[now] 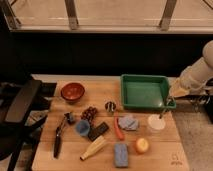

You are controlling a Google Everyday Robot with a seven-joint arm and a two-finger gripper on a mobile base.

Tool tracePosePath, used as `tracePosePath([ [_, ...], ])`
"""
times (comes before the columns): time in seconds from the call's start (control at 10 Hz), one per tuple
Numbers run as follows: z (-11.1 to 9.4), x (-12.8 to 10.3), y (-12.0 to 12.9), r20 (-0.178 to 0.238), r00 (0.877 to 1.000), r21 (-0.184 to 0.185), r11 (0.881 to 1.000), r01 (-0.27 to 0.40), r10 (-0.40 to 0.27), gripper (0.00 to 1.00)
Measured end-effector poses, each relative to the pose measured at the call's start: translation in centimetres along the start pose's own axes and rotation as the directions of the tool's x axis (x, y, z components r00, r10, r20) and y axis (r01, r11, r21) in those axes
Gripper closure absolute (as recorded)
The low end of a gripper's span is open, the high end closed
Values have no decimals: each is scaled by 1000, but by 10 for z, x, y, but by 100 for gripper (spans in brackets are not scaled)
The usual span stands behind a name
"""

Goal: Place fork in paper cup

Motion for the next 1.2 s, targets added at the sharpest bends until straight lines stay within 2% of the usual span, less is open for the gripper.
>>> tracePosePath([
  [0.3,7,-15,18,6,999,-18,999,44,-44,100],
  [0.5,17,-15,23,16,999,-37,998,47,-47,100],
  [1.0,66,-12,31,49,998,-113,993,43,-38,100],
  [1.2,84,-12,36,62,998,-154,987,44,-35,100],
])
